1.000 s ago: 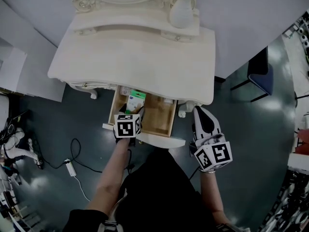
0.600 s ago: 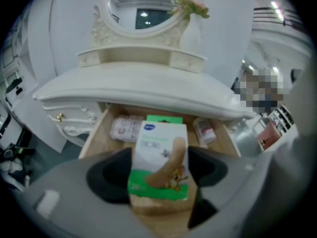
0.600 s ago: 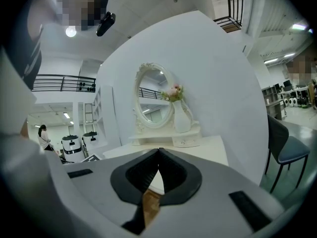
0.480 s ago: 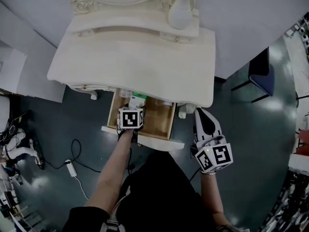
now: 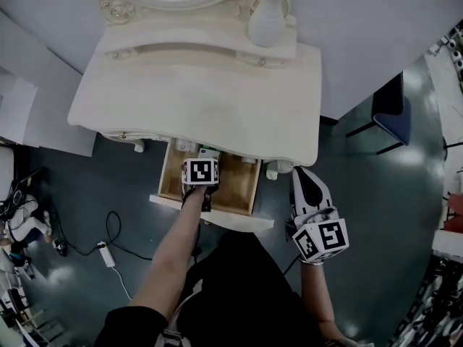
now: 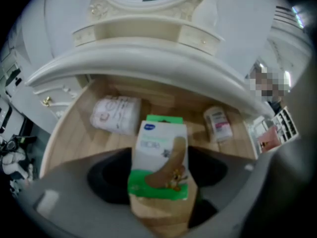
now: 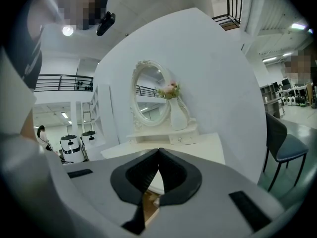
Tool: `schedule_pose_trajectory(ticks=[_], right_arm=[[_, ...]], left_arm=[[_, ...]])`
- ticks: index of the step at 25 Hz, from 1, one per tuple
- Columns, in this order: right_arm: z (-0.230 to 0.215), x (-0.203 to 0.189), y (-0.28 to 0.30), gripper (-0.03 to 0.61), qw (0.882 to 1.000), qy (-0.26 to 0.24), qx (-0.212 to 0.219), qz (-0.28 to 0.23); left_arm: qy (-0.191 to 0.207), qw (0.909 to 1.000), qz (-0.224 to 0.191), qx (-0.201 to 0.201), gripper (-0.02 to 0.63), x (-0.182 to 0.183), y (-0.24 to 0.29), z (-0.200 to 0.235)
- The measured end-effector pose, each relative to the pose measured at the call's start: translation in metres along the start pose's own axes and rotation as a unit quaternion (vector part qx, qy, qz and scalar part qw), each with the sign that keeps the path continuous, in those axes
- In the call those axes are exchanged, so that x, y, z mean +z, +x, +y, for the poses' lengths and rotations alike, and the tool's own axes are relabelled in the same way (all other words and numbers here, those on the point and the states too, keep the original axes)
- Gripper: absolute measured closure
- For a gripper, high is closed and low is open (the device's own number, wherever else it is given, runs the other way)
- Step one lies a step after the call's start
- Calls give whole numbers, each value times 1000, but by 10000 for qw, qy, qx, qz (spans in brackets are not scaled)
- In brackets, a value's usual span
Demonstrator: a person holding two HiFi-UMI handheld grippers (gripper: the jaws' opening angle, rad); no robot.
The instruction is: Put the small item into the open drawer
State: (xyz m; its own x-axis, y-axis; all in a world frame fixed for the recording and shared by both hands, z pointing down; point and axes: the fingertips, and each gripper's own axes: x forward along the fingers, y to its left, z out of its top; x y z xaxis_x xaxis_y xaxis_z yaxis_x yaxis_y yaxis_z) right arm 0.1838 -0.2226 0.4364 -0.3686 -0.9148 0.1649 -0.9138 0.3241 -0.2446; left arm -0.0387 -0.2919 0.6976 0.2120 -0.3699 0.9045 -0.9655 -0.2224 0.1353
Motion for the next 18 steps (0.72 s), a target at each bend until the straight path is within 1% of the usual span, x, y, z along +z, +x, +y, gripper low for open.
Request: schedule_pose_trajectory(ticks=[5,10,15,18], right_arm=[[-5,1,1,581,10000,11,-48,27],[-9,0,3,581,10000,27,-71,46],[-10,-2,6,581,9999,51,-62,75],[-8,-2,8,581,9999,40,-32,86]], left_arm=[[40,9996,266,56,256,-8,8,-2],[131,9989,440,54,256,-14,19,-1],[186,9982,561,37,255,-16,22,-3],[173,9985,525,52,253,-15,24,-3]])
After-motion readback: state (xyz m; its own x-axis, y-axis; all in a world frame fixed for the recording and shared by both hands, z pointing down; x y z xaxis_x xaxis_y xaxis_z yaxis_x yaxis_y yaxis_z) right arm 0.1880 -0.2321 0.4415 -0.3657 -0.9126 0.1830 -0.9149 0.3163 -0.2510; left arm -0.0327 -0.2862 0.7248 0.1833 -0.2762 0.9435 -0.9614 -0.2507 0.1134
